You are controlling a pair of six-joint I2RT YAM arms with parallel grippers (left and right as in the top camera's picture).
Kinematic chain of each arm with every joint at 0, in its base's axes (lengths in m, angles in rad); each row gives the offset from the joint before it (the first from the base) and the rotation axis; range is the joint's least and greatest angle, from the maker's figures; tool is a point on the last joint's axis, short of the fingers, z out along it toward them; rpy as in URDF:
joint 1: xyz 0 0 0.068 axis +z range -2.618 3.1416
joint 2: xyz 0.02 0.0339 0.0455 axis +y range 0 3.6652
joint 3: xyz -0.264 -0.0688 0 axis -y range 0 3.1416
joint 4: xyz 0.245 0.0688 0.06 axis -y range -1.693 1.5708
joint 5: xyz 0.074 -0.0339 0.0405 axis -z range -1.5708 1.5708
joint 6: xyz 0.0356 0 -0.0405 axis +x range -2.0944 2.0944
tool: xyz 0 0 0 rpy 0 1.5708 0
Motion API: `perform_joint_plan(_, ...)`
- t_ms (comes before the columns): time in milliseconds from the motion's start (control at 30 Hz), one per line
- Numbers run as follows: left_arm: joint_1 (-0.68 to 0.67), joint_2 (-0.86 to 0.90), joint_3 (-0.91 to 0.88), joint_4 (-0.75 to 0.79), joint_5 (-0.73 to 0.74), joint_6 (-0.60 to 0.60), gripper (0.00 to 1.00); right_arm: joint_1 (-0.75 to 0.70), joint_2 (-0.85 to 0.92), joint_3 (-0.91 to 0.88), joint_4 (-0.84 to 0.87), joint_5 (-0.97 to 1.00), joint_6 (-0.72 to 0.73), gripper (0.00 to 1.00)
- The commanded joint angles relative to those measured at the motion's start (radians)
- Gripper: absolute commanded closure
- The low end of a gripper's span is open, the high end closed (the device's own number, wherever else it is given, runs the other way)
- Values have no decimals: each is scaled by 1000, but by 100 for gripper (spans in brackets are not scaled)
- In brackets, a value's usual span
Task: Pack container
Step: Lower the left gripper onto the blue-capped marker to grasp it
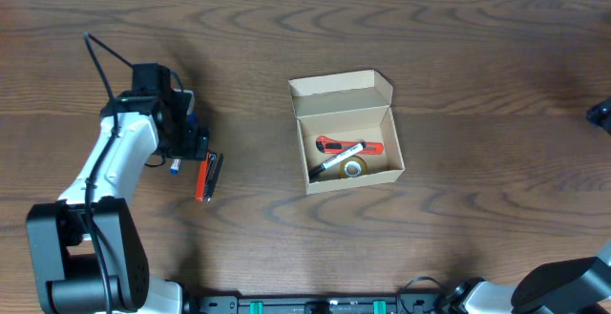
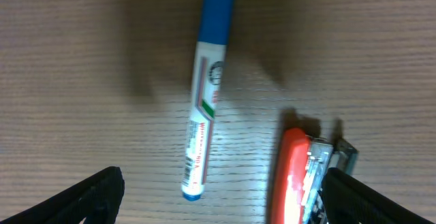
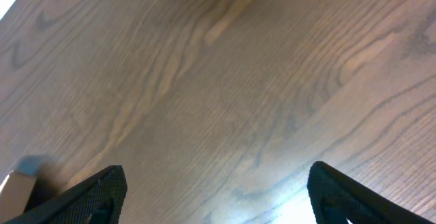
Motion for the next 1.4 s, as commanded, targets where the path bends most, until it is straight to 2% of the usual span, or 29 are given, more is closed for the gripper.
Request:
perform_joint_plan(0,25,13,15,-8,30,-15,9,22,-21,-6,-3,-6,-25,17)
perform_joint_plan(367,36,158,164,-117,45,-15,14,26,-21,-6,-4,-6,-29,17)
perform_joint_plan(733,36,232,182,-95,10,-15,18,26,-21,-6,-7,-6,-32,17)
perform_joint_plan(933,37,232,182,-81,5,-11,29,26,-21,-6,-7,-6,-40,17)
perform_joint_plan(1033,37,232,182,-80,6,-12,41,26,-21,-6,-7,-6,-40,17)
perform_joint_plan(1200,37,232,182,-77,6,-12,43,26,-21,-6,-7,-6,-40,17)
perform_joint_plan(1367,37,244,182,-71,6,-12,37,26,-21,-6,-7,-6,-40,17)
